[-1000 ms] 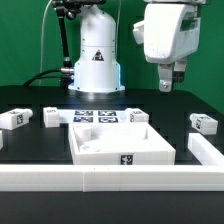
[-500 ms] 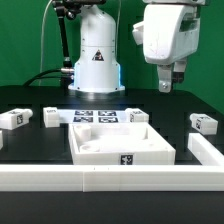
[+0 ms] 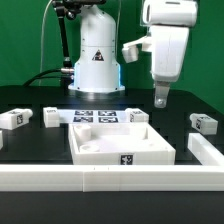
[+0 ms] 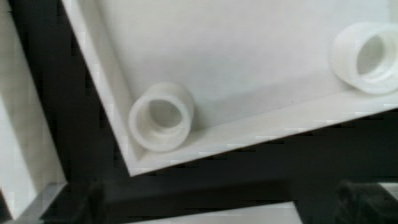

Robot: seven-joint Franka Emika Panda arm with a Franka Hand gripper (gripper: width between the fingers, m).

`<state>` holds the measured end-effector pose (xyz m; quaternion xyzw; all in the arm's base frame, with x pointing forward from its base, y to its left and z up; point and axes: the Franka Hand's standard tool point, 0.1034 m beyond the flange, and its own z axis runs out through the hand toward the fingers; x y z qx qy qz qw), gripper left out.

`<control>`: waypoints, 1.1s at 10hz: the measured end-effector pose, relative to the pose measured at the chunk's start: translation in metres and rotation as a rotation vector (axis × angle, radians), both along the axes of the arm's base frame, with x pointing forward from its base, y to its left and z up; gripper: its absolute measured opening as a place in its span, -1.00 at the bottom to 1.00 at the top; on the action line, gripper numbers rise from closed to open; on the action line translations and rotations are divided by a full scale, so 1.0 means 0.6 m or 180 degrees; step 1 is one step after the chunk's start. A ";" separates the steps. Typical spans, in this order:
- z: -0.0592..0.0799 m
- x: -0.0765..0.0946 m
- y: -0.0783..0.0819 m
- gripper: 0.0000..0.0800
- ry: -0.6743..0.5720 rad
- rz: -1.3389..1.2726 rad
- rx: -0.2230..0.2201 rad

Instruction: Assemble one leg

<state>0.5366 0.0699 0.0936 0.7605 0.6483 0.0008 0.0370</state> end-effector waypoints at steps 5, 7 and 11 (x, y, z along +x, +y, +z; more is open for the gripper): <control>-0.005 0.002 -0.002 0.63 -0.0037 0.0031 0.0006; -0.024 -0.015 0.000 0.63 -0.0189 0.0366 0.0052; -0.050 -0.066 -0.056 0.63 -0.0160 0.0805 0.0013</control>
Offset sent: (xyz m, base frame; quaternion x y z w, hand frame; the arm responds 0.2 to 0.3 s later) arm 0.0000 0.0000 0.0000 0.0000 0.0000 0.0000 1.0000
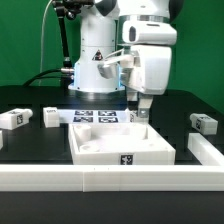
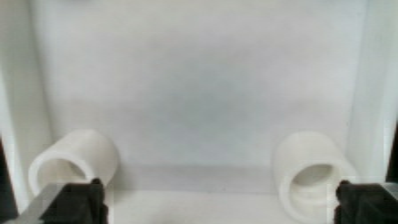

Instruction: Assemble one leg

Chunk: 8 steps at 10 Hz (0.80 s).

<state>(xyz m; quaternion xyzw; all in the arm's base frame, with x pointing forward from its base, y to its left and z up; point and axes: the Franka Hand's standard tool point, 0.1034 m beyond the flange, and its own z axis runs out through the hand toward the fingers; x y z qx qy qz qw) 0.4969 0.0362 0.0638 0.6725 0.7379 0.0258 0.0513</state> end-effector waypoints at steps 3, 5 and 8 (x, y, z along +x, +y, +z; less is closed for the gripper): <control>-0.001 0.000 0.000 0.63 0.0003 -0.0034 0.0004; -0.002 0.000 -0.001 0.63 0.0005 -0.0035 0.0004; -0.035 -0.050 -0.024 0.63 -0.0003 0.0000 0.0063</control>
Offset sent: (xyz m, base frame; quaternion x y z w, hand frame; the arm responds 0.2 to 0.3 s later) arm 0.0000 0.0000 0.0000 0.0000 0.0000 0.0000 1.0000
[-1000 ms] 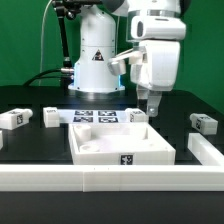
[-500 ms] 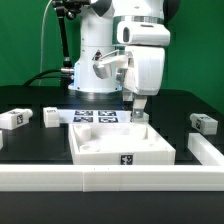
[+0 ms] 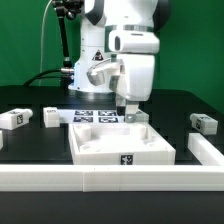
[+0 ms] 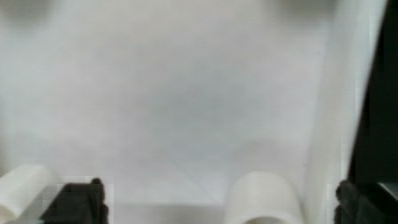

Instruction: Assemble one leg

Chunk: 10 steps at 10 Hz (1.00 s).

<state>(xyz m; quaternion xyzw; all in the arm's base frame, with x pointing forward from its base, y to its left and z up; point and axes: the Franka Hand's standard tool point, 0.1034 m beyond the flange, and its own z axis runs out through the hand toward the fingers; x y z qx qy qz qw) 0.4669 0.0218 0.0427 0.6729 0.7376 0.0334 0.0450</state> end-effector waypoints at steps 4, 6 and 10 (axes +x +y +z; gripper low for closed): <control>-0.032 -0.027 -0.014 0.63 0.0032 -0.0071 0.0046; -0.053 -0.032 -0.014 0.63 0.0079 -0.0087 0.0062; -0.057 -0.029 -0.010 -0.13 0.0084 -0.0151 0.0072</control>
Offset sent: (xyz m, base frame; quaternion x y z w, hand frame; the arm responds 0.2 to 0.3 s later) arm -0.0037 -0.0037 -0.0173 -0.0136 0.0135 -0.0068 0.9998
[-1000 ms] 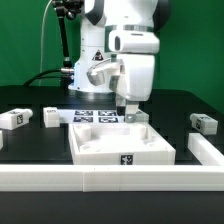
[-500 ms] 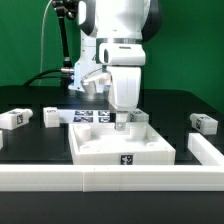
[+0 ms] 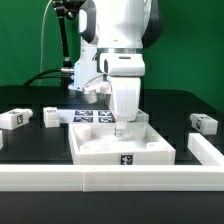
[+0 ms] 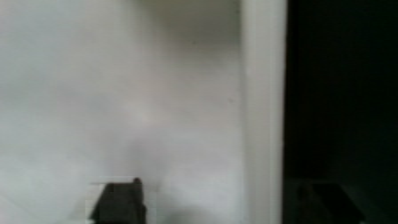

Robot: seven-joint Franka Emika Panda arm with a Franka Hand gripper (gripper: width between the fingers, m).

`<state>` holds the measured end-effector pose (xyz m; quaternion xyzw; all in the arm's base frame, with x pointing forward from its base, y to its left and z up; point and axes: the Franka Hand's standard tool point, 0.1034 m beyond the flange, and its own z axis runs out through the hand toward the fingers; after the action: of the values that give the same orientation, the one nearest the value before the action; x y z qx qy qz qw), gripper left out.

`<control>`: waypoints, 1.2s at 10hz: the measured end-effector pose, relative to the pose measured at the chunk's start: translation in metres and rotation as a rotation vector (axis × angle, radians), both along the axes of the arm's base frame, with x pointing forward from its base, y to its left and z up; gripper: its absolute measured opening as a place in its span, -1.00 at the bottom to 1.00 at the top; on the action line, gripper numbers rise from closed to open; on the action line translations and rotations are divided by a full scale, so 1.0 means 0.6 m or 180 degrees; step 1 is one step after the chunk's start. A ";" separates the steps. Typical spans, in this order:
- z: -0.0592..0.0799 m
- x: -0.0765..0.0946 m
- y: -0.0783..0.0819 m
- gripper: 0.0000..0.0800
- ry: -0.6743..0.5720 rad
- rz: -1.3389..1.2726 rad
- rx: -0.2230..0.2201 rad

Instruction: Assemble one leg

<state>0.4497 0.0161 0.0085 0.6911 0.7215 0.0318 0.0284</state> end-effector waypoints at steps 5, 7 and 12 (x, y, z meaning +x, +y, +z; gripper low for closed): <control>-0.001 -0.002 -0.001 -0.85 0.0009 -0.0004 0.0000; -0.001 -0.002 -0.001 -0.85 0.0008 -0.0004 0.0000; -0.002 -0.002 0.019 -0.85 0.0235 -0.0255 -0.0093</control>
Offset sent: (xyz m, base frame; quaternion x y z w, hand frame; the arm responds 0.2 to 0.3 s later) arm 0.0000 0.0000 0.0000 0.0000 0.0000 0.0000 1.0000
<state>0.4484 0.0277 0.0076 0.7196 0.6942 -0.0055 0.0130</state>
